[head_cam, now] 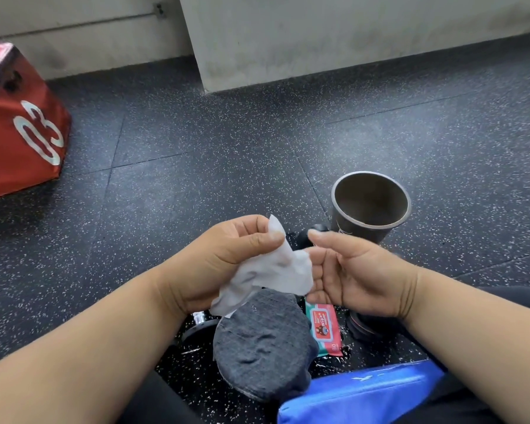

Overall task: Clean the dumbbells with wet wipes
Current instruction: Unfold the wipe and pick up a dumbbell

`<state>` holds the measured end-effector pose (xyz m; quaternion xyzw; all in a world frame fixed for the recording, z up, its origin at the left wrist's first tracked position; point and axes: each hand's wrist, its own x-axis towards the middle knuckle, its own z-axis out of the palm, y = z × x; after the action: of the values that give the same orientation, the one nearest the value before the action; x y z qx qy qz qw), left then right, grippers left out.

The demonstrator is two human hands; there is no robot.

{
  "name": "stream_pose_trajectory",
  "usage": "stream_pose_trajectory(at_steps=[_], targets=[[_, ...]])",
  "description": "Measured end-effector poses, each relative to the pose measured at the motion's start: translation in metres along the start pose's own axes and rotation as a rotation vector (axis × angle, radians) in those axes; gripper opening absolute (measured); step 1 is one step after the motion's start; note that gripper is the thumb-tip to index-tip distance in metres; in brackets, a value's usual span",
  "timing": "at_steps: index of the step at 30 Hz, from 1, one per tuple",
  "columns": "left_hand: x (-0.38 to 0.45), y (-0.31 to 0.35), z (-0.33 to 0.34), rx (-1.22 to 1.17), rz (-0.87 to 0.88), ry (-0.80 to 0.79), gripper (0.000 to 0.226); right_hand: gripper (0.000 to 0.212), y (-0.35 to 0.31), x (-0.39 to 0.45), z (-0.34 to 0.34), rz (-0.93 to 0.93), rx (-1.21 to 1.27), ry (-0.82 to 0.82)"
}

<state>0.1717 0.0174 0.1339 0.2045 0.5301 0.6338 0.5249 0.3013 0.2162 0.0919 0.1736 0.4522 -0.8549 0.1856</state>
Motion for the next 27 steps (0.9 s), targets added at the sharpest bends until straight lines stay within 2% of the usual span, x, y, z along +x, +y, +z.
stream_pose_trajectory(at_steps=[3,6,9,12,17,19,21,24,25,27], targets=[[0.000,-0.002,-0.001,0.021,-0.026,0.020,0.033,0.061,0.011,0.003,0.001,0.059,0.014,-0.028],[0.000,-0.010,-0.004,0.109,-0.047,0.105,0.024,0.048,0.013,0.007,0.001,-0.030,0.097,0.000],[0.005,-0.018,-0.012,0.178,-0.054,0.192,0.027,0.033,0.008,0.008,0.001,-0.118,0.184,0.103],[0.008,-0.022,-0.019,0.176,-0.056,0.257,0.024,0.009,0.005,0.005,0.003,-0.114,0.161,0.272],[0.011,-0.032,-0.020,0.310,-0.117,0.394,0.012,0.011,0.010,0.005,0.007,-0.096,-0.050,0.389],[0.010,-0.032,-0.019,0.318,-0.121,0.367,0.014,0.013,0.010,0.005,0.010,-0.083,-0.068,0.402],[0.006,-0.023,-0.014,0.334,-0.039,0.350,0.010,0.020,0.002,0.000,0.014,-0.144,-0.084,0.396],[-0.003,-0.005,-0.005,0.462,0.297,0.310,0.009,0.025,-0.018,-0.017,0.018,-0.355,-0.070,0.255],[-0.006,-0.001,-0.003,0.485,0.403,0.279,0.011,0.022,-0.024,-0.024,0.019,-0.409,-0.085,0.190],[-0.010,0.002,-0.003,0.514,0.493,0.231,0.010,0.011,-0.032,-0.033,0.020,-0.465,-0.188,0.131]])
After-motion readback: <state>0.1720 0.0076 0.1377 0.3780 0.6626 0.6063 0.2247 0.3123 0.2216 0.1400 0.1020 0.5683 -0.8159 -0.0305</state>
